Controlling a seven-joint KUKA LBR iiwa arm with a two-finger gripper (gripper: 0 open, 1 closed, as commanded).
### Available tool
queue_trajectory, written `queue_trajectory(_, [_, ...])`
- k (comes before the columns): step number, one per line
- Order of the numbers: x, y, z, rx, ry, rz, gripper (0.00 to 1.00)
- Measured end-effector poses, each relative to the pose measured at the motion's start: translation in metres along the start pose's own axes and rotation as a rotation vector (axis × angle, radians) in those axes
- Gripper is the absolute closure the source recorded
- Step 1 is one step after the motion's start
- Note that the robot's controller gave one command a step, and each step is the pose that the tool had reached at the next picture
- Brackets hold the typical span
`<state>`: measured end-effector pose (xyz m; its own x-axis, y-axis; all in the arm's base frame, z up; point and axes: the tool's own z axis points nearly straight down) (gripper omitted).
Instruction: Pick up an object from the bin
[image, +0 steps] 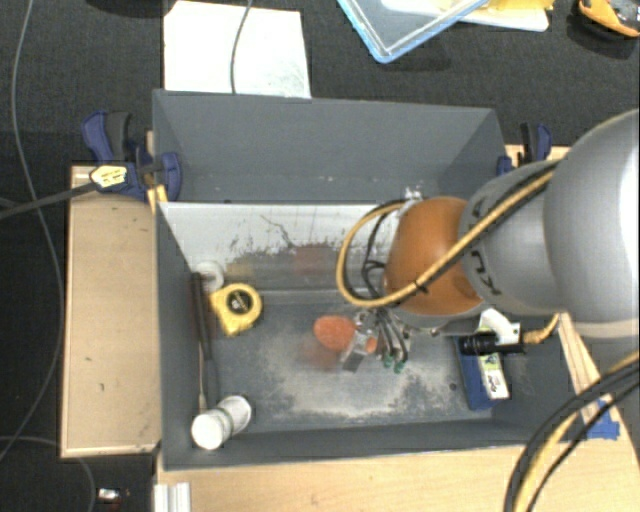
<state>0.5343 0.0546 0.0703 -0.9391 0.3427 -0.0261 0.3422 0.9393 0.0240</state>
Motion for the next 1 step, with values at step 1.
queue_trajectory(1, [0.0109,0.0052,-0.0612,0.002,0.004,-0.047,1.0])
